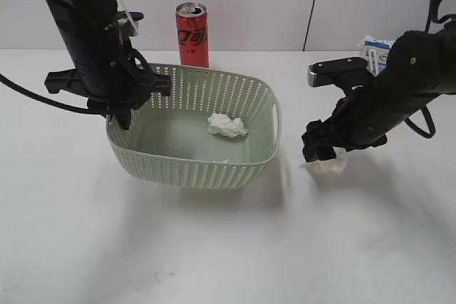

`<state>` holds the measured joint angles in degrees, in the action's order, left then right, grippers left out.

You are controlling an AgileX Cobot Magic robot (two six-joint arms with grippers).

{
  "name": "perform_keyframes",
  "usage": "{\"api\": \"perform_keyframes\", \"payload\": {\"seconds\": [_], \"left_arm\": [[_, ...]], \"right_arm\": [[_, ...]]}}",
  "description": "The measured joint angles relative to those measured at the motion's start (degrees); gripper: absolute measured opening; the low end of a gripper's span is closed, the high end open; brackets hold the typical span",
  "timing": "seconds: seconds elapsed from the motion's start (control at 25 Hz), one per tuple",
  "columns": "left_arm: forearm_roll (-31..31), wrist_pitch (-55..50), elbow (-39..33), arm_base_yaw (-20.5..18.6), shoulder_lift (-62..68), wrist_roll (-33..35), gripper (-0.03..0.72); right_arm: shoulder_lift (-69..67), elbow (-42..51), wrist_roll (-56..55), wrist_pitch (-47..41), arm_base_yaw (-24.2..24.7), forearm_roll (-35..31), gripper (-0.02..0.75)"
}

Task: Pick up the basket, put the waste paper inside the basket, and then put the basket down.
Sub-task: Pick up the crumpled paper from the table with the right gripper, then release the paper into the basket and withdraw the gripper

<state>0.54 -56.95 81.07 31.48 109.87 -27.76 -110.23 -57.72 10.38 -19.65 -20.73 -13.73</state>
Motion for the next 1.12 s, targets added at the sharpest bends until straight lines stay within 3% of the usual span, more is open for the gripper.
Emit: {"api": "perform_keyframes", "payload": {"seconds": [0.2,0.28,0.4,0.48,0.56,0.88,1.12], "left_arm": [[0.0,0.6,0.0,-0.1,0.0,0.0,-0.017],[0.0,0.9,0.0,-0.1,0.0,0.0,-0.017],[0.0,1.6,0.0,-0.1,0.0,0.0,-0.017],[0.1,2.0,0.0,-0.1,0.0,0.0,-0.017],[0.1,2.4,0.0,-0.1,0.0,0.0,-0.017],[0.1,3.2,0.0,-0.1,0.0,0.0,-0.017],[0.8,3.6,0.0,-0.1,0.0,0.0,-0.017]], "right_arm": [[-3.2,-0.1,0.2,-0.2,0.0,0.0,0.585],[-3.3,-0.2,0.3,-0.2,0.0,0.2,0.541],[-3.3,-0.2,0.3,-0.5,0.0,0.2,0.339],[-3.1,-0.2,0.3,-1.4,0.0,0.2,0.138],[-2.4,-0.2,0.3,-3.0,0.0,0.2,0.054],[11.6,-5.3,0.9,-7.3,-0.6,-3.2,0.018],[18.1,-14.2,11.3,-7.4,-8.0,-9.8,0.016]]}}
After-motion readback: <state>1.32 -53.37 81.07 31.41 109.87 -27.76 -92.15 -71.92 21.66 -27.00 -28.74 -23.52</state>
